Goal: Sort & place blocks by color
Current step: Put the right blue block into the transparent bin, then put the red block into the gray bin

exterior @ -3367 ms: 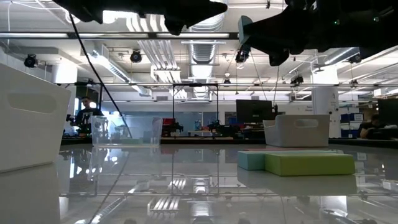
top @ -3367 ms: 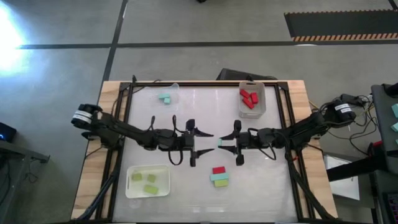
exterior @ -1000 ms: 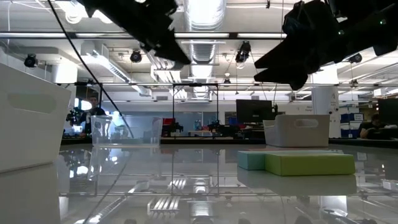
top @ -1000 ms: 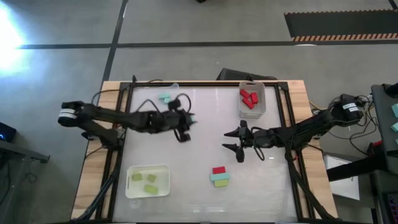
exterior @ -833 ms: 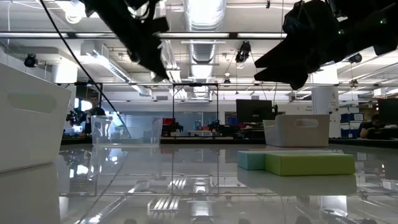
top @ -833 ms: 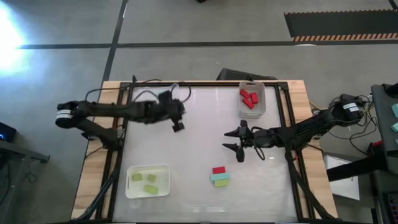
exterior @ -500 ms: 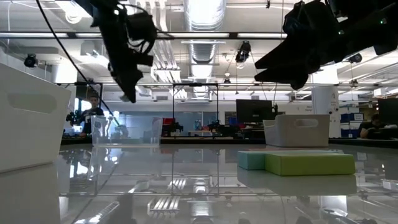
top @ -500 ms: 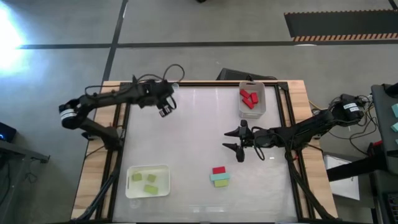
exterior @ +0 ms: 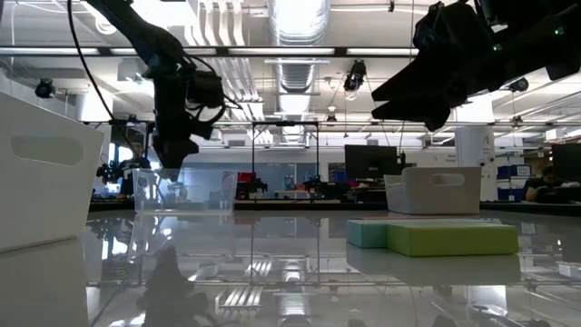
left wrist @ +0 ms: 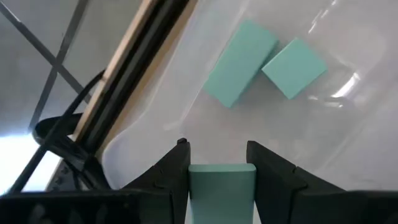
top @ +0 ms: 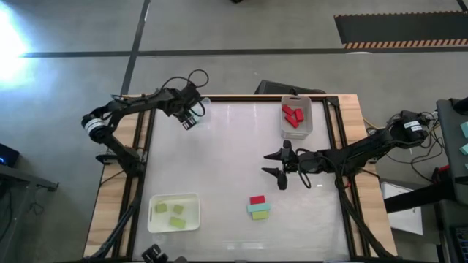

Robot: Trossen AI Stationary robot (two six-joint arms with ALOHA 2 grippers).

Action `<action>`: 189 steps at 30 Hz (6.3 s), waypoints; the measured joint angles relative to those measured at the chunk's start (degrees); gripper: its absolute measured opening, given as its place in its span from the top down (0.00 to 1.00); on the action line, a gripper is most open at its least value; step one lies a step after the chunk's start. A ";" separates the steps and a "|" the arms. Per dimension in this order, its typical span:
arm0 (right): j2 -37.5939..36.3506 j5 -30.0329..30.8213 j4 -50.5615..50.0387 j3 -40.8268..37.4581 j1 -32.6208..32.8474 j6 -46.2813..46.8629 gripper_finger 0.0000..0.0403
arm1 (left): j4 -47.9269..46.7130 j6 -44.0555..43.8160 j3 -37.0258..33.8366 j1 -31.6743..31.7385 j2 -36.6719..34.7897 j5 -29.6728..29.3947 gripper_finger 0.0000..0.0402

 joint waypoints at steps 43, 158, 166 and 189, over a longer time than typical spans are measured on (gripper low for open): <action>3.98 -3.48 -21.12 11.57 3.72 5.93 0.43 | 48.63 -12.22 -11.97 -50.41 -19.03 -0.33 0.39; -1.51 2.51 -63.09 32.30 -11.21 -3.43 0.70 | 71.32 -4.31 -16.77 -55.99 -17.87 -0.59 0.39; -4.46 4.01 -65.55 26.65 -33.37 -0.80 0.70 | 72.35 -4.61 -16.90 -55.99 -17.05 -0.61 0.39; -0.93 -8.13 -55.31 22.25 -51.94 -2.33 0.38 | 72.46 -4.79 -17.81 -55.99 -17.05 -0.61 0.39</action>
